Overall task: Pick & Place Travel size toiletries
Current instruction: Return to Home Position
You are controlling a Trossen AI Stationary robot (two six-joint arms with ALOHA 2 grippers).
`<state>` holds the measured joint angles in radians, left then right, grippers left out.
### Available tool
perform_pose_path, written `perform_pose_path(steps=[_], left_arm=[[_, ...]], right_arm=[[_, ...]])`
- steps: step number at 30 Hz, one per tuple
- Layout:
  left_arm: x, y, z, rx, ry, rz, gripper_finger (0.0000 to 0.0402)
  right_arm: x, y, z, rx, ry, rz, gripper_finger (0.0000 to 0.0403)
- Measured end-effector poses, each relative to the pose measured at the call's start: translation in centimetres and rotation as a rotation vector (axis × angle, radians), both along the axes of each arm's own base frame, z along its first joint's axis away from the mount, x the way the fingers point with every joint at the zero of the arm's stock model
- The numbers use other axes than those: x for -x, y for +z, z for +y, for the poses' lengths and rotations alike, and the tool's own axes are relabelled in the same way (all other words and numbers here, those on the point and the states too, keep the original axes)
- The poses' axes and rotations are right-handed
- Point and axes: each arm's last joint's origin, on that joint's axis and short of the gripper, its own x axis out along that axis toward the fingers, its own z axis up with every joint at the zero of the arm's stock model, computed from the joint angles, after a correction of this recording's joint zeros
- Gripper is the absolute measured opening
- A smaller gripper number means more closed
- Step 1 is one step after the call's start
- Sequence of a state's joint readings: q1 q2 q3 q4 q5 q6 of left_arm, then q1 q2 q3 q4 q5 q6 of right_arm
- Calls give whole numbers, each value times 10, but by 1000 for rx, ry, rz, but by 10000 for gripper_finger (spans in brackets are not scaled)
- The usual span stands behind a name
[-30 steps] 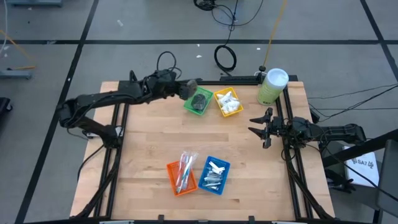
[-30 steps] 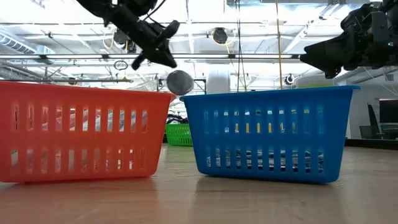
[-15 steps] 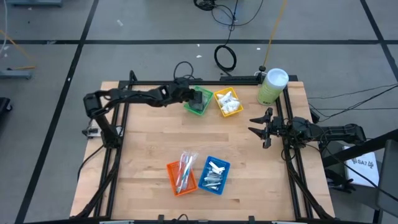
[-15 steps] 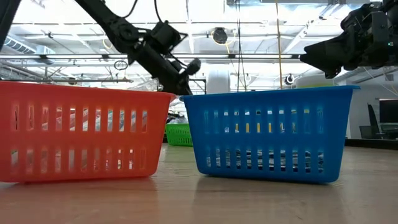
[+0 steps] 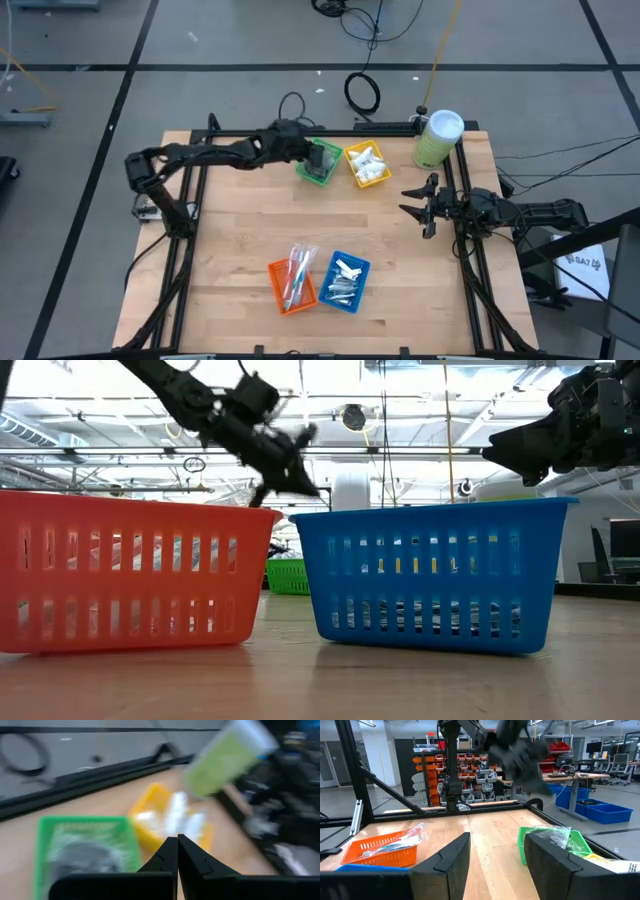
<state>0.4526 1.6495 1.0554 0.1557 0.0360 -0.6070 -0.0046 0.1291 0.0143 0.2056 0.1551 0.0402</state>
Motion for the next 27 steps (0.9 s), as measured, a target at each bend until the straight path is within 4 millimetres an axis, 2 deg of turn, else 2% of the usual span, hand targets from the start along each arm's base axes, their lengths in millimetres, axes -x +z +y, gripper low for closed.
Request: perform_pose_path(steps=[7,12,18,23,25,27], left_arm=[[37,75,-21,-16,-337,-244,1],[65,114,-42,-36,-573,-373,1],[98,141,-66,-39,-861,-445,1],[121,160,-81,-64,-963,-500,1],[128,165,-87,-140,-1001,-521,1],[136,170,-96,-294,-1069,-549,1]], right_arm=[[0,0,0,0,0,0,175],[0,0,0,0,0,0,177],[0,0,0,0,0,0,174],[0,0,0,0,0,0,178],[0,0,0,0,0,0,177],[0,0,0,0,0,0,176]])
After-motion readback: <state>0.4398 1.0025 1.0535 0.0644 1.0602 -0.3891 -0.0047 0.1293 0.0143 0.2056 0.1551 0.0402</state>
